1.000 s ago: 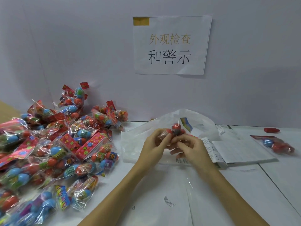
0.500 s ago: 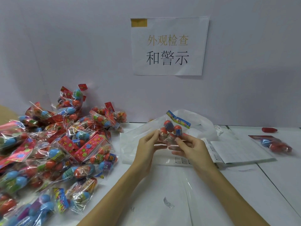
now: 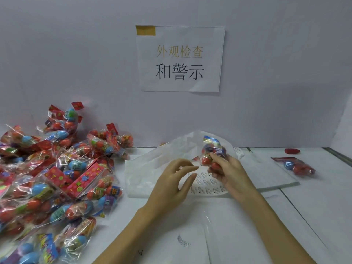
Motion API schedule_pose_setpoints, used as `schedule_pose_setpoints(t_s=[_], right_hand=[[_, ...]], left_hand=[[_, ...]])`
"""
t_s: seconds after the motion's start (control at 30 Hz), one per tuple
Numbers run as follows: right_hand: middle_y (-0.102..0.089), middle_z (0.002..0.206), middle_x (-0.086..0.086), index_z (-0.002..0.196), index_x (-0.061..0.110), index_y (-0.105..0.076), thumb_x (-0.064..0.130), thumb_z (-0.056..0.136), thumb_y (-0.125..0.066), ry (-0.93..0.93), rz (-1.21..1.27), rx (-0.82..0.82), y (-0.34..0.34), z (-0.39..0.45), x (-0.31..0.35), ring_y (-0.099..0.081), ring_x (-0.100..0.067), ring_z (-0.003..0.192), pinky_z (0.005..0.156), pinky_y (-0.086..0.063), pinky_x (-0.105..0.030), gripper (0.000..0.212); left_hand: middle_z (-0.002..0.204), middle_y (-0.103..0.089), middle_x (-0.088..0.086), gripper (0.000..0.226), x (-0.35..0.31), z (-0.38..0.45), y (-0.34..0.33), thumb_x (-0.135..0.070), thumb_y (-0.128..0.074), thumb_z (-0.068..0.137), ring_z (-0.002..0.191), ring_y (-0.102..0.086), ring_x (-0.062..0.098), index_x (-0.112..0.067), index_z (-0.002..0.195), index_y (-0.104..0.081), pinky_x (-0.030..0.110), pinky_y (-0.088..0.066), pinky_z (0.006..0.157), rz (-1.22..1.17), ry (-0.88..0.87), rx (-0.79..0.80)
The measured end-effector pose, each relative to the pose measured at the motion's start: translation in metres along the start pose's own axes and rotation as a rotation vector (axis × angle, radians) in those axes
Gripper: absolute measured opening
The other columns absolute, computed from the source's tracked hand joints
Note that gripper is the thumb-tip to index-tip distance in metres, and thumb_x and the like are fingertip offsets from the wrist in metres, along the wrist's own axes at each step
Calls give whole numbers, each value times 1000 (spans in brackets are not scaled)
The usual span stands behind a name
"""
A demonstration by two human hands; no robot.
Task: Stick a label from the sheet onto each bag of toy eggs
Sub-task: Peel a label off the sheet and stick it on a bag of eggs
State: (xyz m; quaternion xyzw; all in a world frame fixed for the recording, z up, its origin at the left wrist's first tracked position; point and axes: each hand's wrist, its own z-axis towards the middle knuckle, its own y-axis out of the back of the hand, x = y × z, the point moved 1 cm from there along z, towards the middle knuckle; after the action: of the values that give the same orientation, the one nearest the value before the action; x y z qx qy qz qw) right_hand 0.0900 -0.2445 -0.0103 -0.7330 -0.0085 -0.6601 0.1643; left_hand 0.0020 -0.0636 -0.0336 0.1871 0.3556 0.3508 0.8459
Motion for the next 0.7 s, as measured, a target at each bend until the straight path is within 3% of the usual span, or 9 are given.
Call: schedule_pose_setpoints(t_s=[0.17,0.27,0.37,0.43,0.47,0.57,0.6,0.63,0.7], right_hand=[[-78,100,-10,123,25,-73,34,99,-70,86,-311,313,-9,-13,-1,-66,-19,75,62,-52,-26,26],[-80,102,-9,125,19,-71,34,100,-69,35,-356,359,-20,-21,-5,-72,-22,77,65,-56,-28,29],[-79,99,-17,114,2,-75,39,102,-64,-102,-307,276,-18,-21,2,-72,-25,75,60,-53,-24,41],[-78,99,-16,114,3,-75,39,100,-65,-138,-52,209,-1,-19,19,-70,-20,69,54,-51,-21,40],[-77,103,-15,119,6,-73,39,99,-66,-110,225,218,13,-18,31,-69,-19,70,53,-51,-21,40],[-61,144,-16,151,16,-52,39,102,-56,174,1306,549,63,-22,62,-71,-25,104,73,-53,-20,55],[-55,152,-14,157,18,-46,38,104,-51,255,1489,637,75,-26,67,-70,-25,109,76,-51,-17,56],[-57,151,-10,157,19,-45,37,106,-47,306,1549,642,85,-26,67,-72,-23,103,72,-49,-15,54],[-73,129,-3,148,20,-58,36,110,-43,321,1496,496,100,-21,58,-71,-15,74,57,-46,-13,44]], left_hand=[[119,-72,-1,48,-2,5,-1,-42,-70,96,99,-74,15,-23,137,-56,32,-62,83,-581,565,-54],[107,-78,-1,32,4,7,2,-26,-71,98,96,-76,17,-18,128,-63,35,-64,80,-558,560,-113],[93,-78,6,31,3,8,2,-32,-64,101,74,-76,27,-18,127,-59,42,-63,67,-621,618,-151],[94,-77,11,31,4,9,4,-36,-52,104,71,-74,34,-18,129,-55,41,-62,61,-685,671,-171],[95,-76,12,31,6,9,6,-38,-48,105,71,-73,35,-18,128,-55,39,-61,60,-678,679,-181],[95,-74,13,30,12,9,9,-36,-42,109,70,-72,33,-16,125,-58,34,-59,57,-633,682,-181],[96,-73,14,30,14,9,9,-35,-40,110,69,-70,32,-16,124,-59,34,-58,56,-634,683,-174],[96,-72,15,30,14,10,8,-34,-39,111,67,-69,31,-15,122,-60,34,-57,55,-635,682,-167],[93,-71,16,34,14,10,6,-34,-38,111,66,-67,29,-13,116,-65,34,-55,55,-633,681,-153]])
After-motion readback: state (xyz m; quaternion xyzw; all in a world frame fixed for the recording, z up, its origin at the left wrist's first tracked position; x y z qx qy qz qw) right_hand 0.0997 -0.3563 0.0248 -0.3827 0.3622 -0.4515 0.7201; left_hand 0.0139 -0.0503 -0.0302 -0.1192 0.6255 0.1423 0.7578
